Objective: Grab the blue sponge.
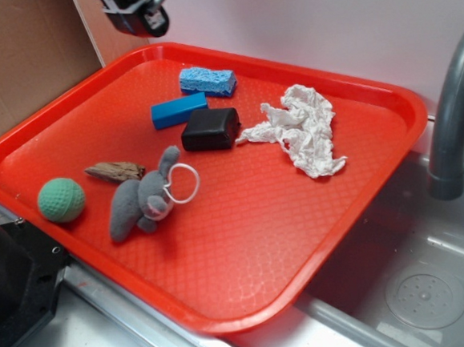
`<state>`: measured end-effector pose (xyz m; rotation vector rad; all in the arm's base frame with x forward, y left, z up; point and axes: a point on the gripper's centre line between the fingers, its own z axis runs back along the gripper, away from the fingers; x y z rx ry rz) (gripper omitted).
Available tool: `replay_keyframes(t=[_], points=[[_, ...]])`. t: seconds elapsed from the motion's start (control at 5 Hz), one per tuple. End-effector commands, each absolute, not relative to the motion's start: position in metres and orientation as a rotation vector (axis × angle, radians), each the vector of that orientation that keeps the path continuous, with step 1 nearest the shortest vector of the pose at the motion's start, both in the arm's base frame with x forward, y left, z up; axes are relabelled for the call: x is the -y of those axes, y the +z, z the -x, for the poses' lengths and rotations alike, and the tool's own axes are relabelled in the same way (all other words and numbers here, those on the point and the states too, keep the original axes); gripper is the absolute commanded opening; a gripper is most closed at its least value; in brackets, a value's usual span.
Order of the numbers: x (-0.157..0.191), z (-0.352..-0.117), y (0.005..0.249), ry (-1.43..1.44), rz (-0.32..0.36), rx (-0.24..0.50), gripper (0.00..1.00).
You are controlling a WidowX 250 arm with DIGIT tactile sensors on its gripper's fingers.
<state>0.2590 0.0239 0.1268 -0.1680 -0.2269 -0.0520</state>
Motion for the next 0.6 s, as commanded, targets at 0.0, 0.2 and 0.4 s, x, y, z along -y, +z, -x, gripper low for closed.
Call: replay_keyframes(t=[0.0,0.2,0.4], points=[[-0.028,-0.305,0.123,0.387,0.284,0.283,1.00],[-0.042,-0.328,0.105,0.654,0.341,0.272,1.00],[-0.053,-0.339,0.082,0.899,0.267,0.299,1.00]])
